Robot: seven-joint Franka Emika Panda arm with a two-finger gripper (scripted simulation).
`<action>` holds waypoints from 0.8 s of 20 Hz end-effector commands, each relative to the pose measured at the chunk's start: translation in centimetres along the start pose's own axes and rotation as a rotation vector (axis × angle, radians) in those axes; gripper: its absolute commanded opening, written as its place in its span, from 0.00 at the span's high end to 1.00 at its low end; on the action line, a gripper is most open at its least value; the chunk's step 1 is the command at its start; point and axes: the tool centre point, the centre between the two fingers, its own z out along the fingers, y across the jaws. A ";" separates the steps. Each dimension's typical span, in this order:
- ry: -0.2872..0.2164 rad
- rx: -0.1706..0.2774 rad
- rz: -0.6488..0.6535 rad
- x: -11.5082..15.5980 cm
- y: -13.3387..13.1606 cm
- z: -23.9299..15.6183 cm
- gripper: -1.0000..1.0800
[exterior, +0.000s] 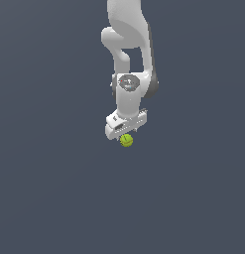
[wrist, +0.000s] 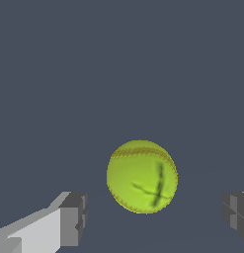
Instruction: Pick up the object and move it to a goal position.
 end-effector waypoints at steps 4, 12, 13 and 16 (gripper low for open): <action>0.000 0.000 -0.004 0.0 0.0 0.2 0.04; 0.001 0.000 -0.008 -0.1 -0.1 3.2 0.04; 0.001 0.000 -0.008 -0.1 -0.1 3.7 0.04; 0.002 0.000 -0.009 -0.1 -0.1 4.7 0.04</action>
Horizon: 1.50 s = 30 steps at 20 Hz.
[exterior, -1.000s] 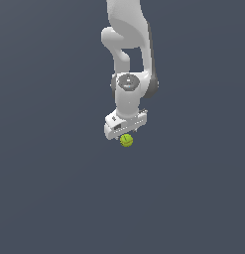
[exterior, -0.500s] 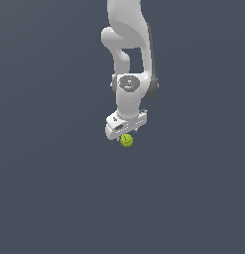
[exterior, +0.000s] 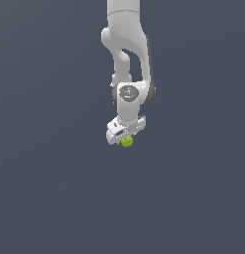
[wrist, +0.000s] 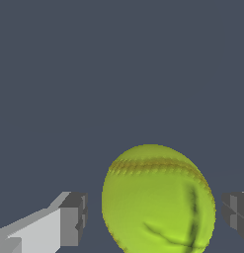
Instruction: Pick up the object and move it to a goal position.
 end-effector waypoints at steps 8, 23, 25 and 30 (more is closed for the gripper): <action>0.001 -0.001 -0.001 0.1 0.0 0.9 1.00; 0.002 -0.002 0.000 0.8 1.3 0.6 1.00; 0.002 -0.002 0.000 1.2 2.0 0.4 1.00; 0.002 -0.002 0.000 2.5 4.2 -0.1 1.00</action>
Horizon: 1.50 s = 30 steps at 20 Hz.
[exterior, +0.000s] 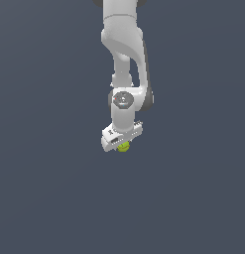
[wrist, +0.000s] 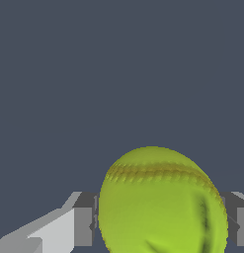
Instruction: Pick up the object and move it to a goal position.
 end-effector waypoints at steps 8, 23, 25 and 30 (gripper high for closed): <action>0.001 0.000 0.000 3.3 5.3 -1.2 1.00; 0.001 0.000 -0.001 7.5 11.9 -2.6 1.00; 0.001 0.000 -0.001 7.9 12.4 -2.6 1.00; 0.001 0.000 -0.001 8.4 13.1 -2.8 1.00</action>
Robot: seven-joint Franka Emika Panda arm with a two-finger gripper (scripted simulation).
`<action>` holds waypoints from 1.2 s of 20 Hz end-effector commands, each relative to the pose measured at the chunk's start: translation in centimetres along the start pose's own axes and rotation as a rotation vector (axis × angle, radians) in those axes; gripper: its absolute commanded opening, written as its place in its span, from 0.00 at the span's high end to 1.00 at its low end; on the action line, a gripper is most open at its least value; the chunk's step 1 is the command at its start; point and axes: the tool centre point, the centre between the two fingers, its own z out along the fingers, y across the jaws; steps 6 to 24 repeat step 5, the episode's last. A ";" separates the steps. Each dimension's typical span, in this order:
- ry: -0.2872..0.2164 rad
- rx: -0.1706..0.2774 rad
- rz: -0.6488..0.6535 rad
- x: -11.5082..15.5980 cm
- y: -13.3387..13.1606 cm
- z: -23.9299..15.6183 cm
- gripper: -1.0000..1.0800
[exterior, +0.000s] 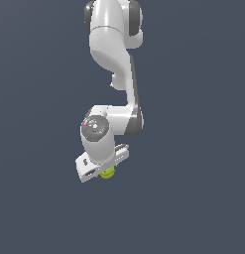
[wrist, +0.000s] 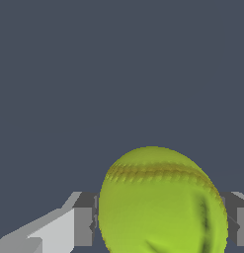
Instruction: Pick up the object and move it to a goal position.
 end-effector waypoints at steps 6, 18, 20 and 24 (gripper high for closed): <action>0.002 -0.001 0.000 0.4 0.5 -0.2 1.00; 0.002 -0.001 0.000 0.4 0.5 -0.2 1.00; 0.002 -0.001 0.000 0.4 0.5 -0.2 1.00; 0.002 -0.001 0.000 0.4 0.5 -0.2 1.00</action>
